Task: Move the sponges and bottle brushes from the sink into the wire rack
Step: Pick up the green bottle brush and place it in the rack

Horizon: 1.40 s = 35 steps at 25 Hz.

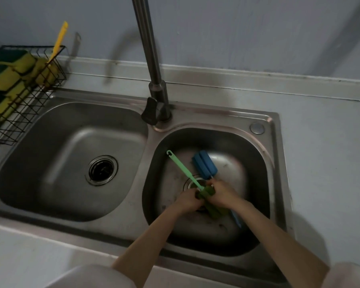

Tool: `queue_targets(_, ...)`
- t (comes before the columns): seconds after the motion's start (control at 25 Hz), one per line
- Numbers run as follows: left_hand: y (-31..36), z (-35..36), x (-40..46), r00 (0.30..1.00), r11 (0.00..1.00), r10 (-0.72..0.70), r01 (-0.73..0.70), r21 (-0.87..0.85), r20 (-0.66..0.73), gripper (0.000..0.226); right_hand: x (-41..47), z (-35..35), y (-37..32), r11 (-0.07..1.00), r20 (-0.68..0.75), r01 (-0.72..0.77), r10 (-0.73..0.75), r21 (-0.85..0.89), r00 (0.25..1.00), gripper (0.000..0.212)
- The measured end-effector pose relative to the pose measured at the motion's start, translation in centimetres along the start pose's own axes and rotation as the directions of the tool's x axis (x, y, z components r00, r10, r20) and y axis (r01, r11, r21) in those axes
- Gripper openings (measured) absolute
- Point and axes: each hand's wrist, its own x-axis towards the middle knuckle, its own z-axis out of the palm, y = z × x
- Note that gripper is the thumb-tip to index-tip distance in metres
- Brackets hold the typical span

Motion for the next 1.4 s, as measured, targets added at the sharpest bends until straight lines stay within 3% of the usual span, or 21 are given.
queue_targets(0.12, 0.1, -0.2, -0.7, 0.999, 0.996, 0.042, -0.043, -0.077, -0.023, 0.033, -0.5, -0.6, -0.3, 1.0, -0.012, 0.006, -0.005, 0.03, 1.0, 0.029)
queue_targets(0.44, -0.1, -2.6, -4.2, 0.96, 0.944, 0.123, -0.191, -0.268, -0.254, 0.04, -3.5, -2.3, -4.2, 0.986, -0.136, 0.156, -0.146, 0.065, 0.98, 0.034)
queue_targets(0.64, -1.0, -6.9, -7.7, 0.904, 0.832, 0.172, -0.346, -0.434, -0.391, 0.033, -4.7, -2.0, -9.3, 0.948, -0.23, 0.25, -0.203, 0.198, 0.952, 0.033)
queue_targets(0.88, -4.3, -14.0, -12.0, 0.844, 0.713, 0.222, -0.482, -0.509, -0.487, 0.032, -5.0, 0.4, -17.5, 0.872, -0.29, 0.359, -0.268, 0.332, 0.919, 0.031)
queue_targets(1.12, -9.3, -21.1, -15.9, 0.809, 0.779, 0.267, -0.501, -0.377, -0.524, 0.044, -5.0, 3.6, -26.1, 0.832, -0.282, 0.414, -0.324, 0.37, 0.903, 0.033)
queue_targets(1.4, -14.3, -28.5, -20.1, 0.721, 0.821, 0.325, -0.536, -0.195, -0.612, 0.047, -4.5, 6.4, -35.1, 0.749, -0.313, 0.502, -0.397, 0.432, 0.863, 0.02)
